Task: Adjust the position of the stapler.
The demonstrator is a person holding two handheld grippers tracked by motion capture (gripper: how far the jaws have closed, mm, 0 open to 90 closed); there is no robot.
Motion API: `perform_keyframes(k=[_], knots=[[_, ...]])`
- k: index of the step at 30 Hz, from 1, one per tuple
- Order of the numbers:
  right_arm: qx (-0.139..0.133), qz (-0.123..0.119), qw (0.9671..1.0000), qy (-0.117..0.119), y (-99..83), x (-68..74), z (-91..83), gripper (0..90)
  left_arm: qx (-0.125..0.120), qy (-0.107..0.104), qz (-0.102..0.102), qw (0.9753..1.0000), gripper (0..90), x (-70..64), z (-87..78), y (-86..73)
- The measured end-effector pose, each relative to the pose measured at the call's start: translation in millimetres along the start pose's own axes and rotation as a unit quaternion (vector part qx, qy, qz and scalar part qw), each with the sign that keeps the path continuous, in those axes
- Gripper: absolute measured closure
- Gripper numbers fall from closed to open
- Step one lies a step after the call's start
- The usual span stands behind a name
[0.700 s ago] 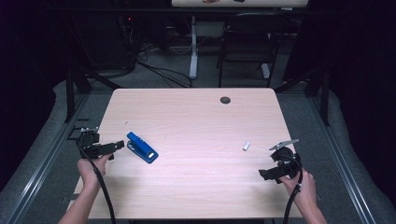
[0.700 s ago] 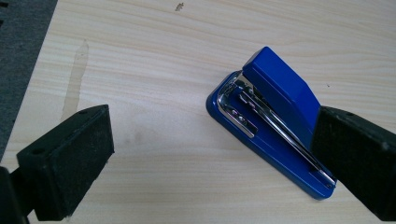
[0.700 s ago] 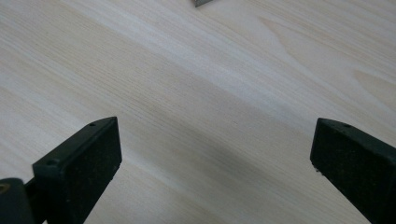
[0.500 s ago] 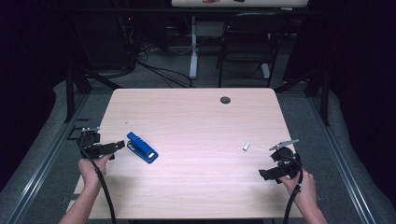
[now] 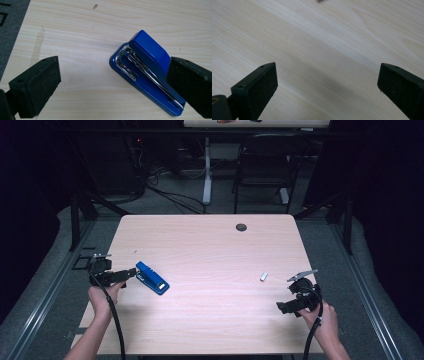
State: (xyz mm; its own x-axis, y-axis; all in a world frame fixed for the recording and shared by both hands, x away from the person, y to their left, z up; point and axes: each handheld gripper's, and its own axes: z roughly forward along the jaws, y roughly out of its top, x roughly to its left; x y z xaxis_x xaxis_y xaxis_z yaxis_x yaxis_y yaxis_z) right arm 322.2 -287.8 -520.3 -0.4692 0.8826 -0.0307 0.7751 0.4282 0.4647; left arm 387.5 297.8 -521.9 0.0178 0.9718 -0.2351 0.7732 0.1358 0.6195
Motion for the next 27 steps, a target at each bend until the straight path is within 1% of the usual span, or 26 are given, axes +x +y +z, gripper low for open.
perform_keyframes(k=[6, 8, 9, 11, 15, 17, 20, 21, 22, 23, 26, 27], knots=[[0.0, -0.002, 1.0, -0.003, -0.1, 0.0, -0.2, 2.8, 0.003, 0.005, 0.011, 0.9999, 0.0, -4.9, 5.5, 4.0], [0.001, -0.002, 1.0, -0.003, 0.0, -0.2, -0.4, 2.9, -0.002, 0.007, 0.013, 0.9999, 0.0, -6.6, 7.2, 5.5], [-0.001, -0.001, 1.0, -0.005, -0.1, 0.0, -0.4, 3.0, -0.002, 0.013, 0.016, 0.9998, 0.0, -7.4, 8.3, 7.3], [0.001, -0.002, 1.0, -0.005, 0.1, -0.1, -0.5, 3.0, -0.004, 0.013, 0.018, 0.9998, 0.0, -7.0, 8.9, 8.0], [0.003, -0.004, 0.9999, -0.009, 0.2, 0.4, -0.7, 3.3, -0.007, 0.019, 0.018, 0.9996, 0.0, -7.3, 10.1, 10.7], [0.004, -0.005, 0.9999, -0.01, 0.4, 0.8, -1.1, 3.4, -0.011, 0.017, 0.011, 0.9997, 0.0, -7.4, 11.2, 13.9], [0.003, -0.006, 0.9999, -0.01, 0.4, 1.0, -1.2, 3.6, -0.01, 0.02, 0.013, 0.9997, 0.0, -8.0, 12.4, 16.2], [-0.003, -0.002, 1.0, -0.007, 0.0, 1.2, -0.6, 3.6, -0.014, 0.021, 0.012, 0.9996, 0.0, -8.8, 13.8, 16.9], [0.002, -0.003, 0.9999, -0.01, 0.3, 1.1, -1.3, 3.7, -0.01, 0.022, 0.012, 0.9996, 0.0, -9.5, 14.6, 18.3], [0.004, -0.005, 0.9999, -0.011, 0.3, 0.7, -1.1, 3.8, -0.013, 0.029, 0.013, 0.9994, 0.0, -11.6, 17.2, 20.2], [0.005, -0.005, 0.9999, -0.012, 0.2, 0.6, -1.1, 3.9, -0.011, 0.029, 0.016, 0.9994, 0.0, -13.2, 19.4, 22.2], [0.004, -0.006, 0.9999, -0.012, 0.1, 0.5, -0.9, 4.0, -0.015, 0.031, 0.014, 0.9993, 0.0, -14.7, 21.2, 22.6]])
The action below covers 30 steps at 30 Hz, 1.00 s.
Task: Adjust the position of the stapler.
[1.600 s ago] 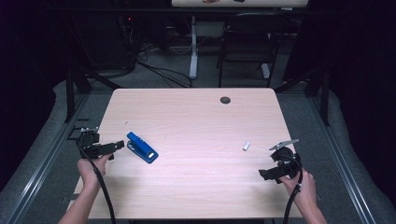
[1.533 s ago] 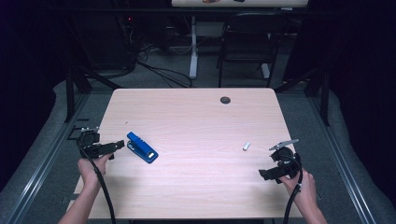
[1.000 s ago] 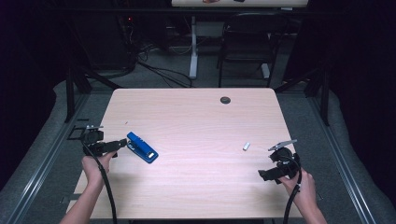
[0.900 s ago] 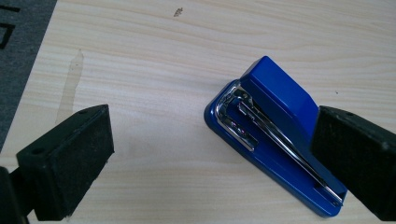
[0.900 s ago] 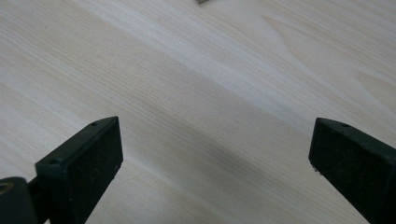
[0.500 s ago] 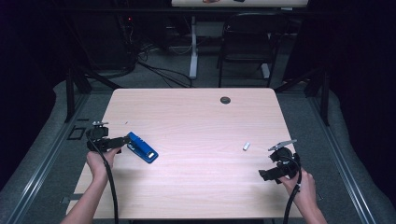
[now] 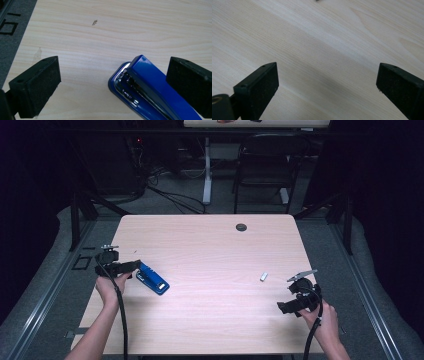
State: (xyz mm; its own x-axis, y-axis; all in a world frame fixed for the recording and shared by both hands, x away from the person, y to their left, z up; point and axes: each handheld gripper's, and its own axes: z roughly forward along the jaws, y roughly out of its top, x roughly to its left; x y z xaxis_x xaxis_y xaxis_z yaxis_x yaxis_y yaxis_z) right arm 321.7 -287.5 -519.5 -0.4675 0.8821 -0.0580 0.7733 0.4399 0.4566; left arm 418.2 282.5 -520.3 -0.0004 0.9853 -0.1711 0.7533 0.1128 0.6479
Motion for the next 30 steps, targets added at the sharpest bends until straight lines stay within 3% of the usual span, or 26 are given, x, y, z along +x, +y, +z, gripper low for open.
perform_keyframes(k=[8, 17, 19, 22, 23, 30], knots=[[0.001, -0.001, 1.0, 0.0, 0.1, -0.4, 1.7, 5.0, 0.007, 0.001, 0.007, 1.0, 0.0, -10.4, 10.5, 4.7], [0.005, -0.001, 1.0, 0.001, -0.1, 0.0, 1.9, 5.8, 0.029, 0.012, 0.051, 0.9982, 1.2, -29.5, 21.1, 2.6], [0.004, -0.002, 1.0, 0.0, -0.4, 0.0, 2.0, 6.0, 0.036, 0.012, 0.055, 0.9978, 3.2, -31.4, 23.3, 1.2], [0.006, -0.004, 1.0, -0.004, -0.3, 0.1, 1.1, 6.4, 0.047, 0.01, 0.066, 0.9966, 15.9, -33.1, 26.0, -1.0], [0.006, -0.004, 1.0, -0.004, -0.3, 0.1, 1.1, 6.4, 0.047, 0.01, 0.066, 0.9966, 16.4, -33.1, 26.0, -1.0], [0.005, -0.003, 1.0, -0.001, -0.8, -0.2, 0.3, 7.2, 0.056, -0.012, 0.087, 0.9946, 31.1, -40.1, 25.7, -3.4]])
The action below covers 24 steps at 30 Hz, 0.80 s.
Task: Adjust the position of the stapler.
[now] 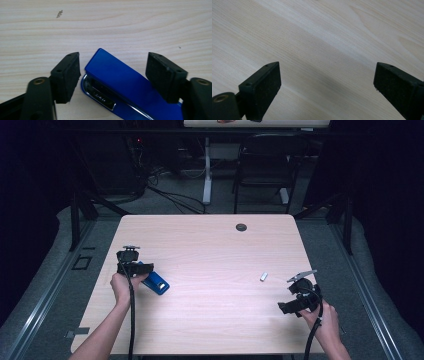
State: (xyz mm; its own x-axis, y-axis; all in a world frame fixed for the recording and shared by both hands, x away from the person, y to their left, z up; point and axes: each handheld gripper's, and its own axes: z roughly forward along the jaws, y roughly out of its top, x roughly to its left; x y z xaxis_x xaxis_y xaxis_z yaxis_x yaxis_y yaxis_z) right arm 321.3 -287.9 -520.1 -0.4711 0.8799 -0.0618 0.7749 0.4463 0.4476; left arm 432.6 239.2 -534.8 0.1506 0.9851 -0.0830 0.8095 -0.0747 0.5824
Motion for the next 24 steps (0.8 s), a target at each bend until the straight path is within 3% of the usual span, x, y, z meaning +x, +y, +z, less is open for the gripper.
perform_keyframes(k=[9, 16, 24], knots=[[-0.003, 0.0, 1.0, -0.002, -0.7, -0.1, 0.0, 8.2, -0.005, -0.002, 0.005, 1.0, 33.0, 0.3, 0.4, -1.1], [-0.002, 0.0, 1.0, -0.001, -0.5, 0.3, -0.3, 8.6, -0.005, -0.02, -0.003, 0.9998, 35.8, 6.2, -1.4, -0.3], [-0.002, 0.0, 1.0, -0.002, -0.6, 0.1, -0.2, 8.9, -0.002, -0.028, 0.003, 0.9996, 36.0, 7.9, -1.2, 0.7]])
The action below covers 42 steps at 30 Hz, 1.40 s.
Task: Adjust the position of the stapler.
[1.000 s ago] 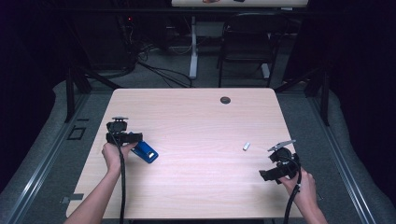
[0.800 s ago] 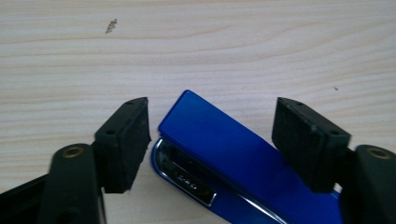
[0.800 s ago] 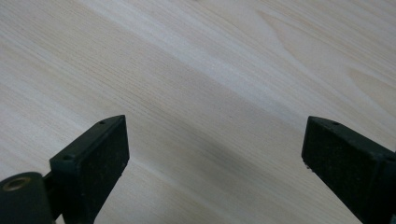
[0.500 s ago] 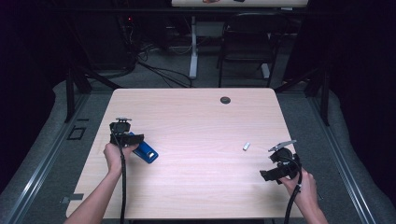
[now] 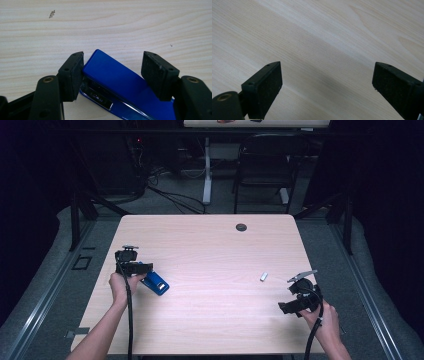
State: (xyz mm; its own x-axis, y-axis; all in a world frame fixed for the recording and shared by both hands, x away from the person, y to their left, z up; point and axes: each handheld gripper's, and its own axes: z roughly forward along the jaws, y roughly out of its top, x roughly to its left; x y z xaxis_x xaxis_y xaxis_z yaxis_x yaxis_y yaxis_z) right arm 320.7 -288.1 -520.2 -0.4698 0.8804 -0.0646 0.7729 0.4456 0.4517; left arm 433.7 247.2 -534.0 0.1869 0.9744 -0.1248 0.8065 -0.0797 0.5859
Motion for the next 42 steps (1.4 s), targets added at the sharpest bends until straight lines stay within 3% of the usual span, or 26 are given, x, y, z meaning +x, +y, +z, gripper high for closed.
perform_keyframes(k=[7, 29, 35, 39, 42], knots=[[0.005, -0.002, 1.0, 0.001, 0.5, -0.1, -0.3, 9.3, 0.013, -0.015, 0.009, 0.9998, 37.0, 1.0, -1.6, 1.0], [0.005, -0.001, 1.0, 0.001, 0.4, -0.3, 0.4, 9.9, 0.022, -0.044, 0.029, 0.9984, 40.2, -1.3, -3.6, -0.3], [0.007, 0.0, 1.0, 0.005, 0.5, -0.5, 1.2, 10.0, 0.029, -0.057, 0.044, 0.997, 40.4, -4.7, -4.6, -1.6], [0.009, -0.001, 1.0, 0.001, 0.6, -0.4, 1.2, 10.3, 0.034, -0.078, 0.054, 0.995, 42.6, -8.1, -5.7, -2.8], [0.008, -0.001, 1.0, 0.004, 0.7, -0.5, 1.1, 10.3, 0.036, -0.078, 0.062, 0.9944, 43.0, -11.3, -6.3, -3.2]])
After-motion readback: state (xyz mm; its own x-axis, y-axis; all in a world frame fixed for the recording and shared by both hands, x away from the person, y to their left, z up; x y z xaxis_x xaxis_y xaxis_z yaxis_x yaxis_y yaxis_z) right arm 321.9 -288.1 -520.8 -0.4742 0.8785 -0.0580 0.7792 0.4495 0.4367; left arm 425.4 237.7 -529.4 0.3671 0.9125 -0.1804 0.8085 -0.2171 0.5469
